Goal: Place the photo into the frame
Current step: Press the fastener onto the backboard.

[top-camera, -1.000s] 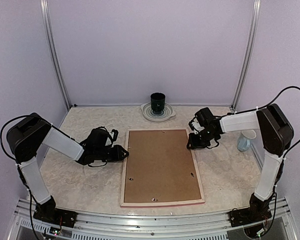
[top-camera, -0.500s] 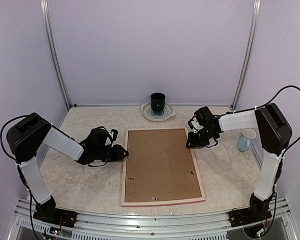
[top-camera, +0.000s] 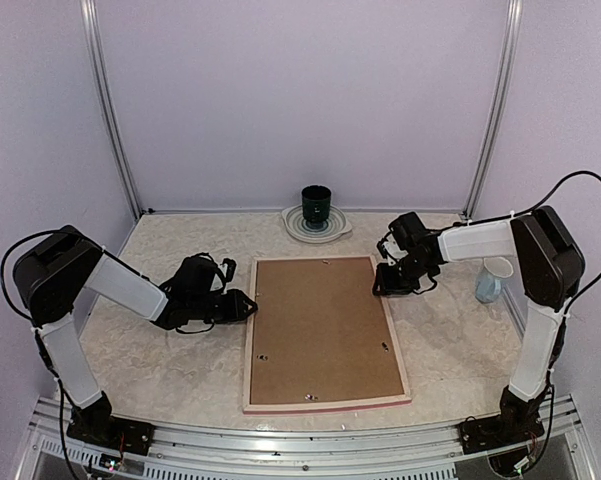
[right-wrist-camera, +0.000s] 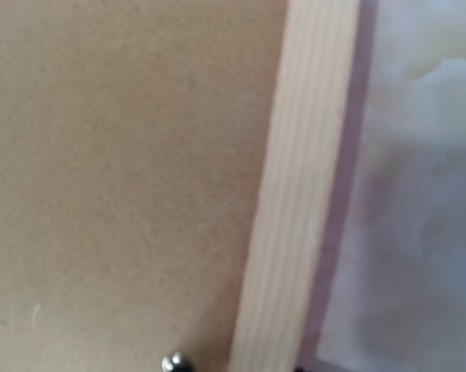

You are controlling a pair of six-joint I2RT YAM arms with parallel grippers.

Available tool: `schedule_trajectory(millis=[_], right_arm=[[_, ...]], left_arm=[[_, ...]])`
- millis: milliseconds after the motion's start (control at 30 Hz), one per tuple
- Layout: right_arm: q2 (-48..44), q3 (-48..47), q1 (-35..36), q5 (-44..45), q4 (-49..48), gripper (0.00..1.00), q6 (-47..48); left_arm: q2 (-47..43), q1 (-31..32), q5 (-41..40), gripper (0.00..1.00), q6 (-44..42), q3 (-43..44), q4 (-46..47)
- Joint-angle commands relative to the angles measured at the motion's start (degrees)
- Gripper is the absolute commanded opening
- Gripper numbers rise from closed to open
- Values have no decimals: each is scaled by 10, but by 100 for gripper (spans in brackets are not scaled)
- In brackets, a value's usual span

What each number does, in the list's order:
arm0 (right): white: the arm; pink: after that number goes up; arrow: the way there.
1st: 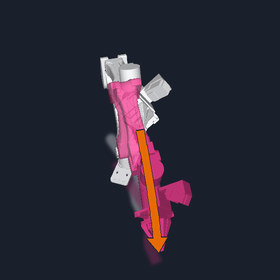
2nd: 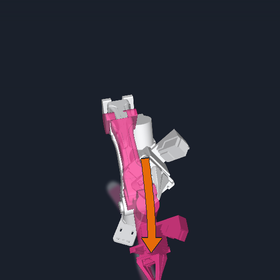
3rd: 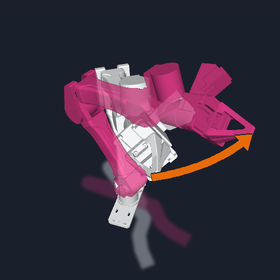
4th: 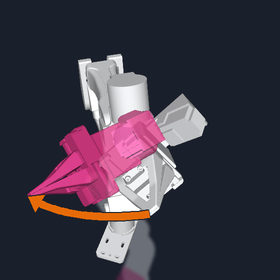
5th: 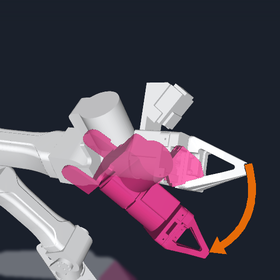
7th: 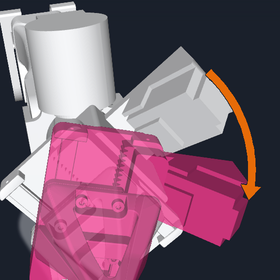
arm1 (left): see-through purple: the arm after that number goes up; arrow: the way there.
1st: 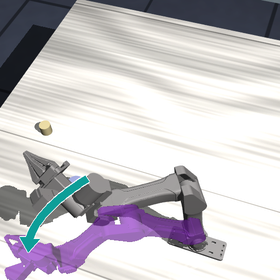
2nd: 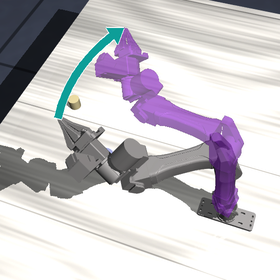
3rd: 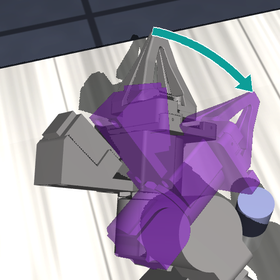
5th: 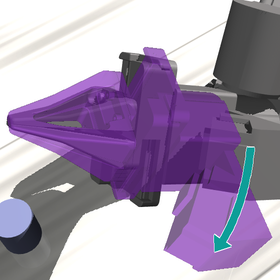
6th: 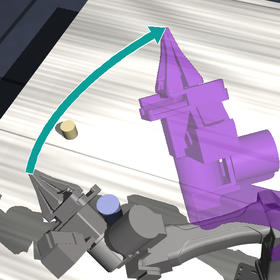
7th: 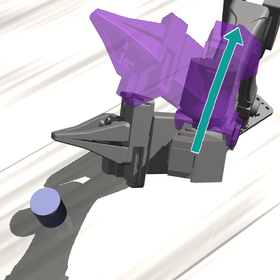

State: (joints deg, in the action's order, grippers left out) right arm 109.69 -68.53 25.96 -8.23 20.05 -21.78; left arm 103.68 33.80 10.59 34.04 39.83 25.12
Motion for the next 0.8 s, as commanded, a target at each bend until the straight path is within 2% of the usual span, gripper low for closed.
schedule_trajectory(millis=[0,433,767], right_arm=[[-24,-16,-5,6,32,33,-1],[-23,-24,-5,22,36,34,0],[22,-26,-1,37,43,33,8]], left_arm=[[16,-5,-5,29,-8,-2,-36],[15,-5,-5,29,-8,-2,-36],[17,-5,-4,29,-8,-1,-36]])
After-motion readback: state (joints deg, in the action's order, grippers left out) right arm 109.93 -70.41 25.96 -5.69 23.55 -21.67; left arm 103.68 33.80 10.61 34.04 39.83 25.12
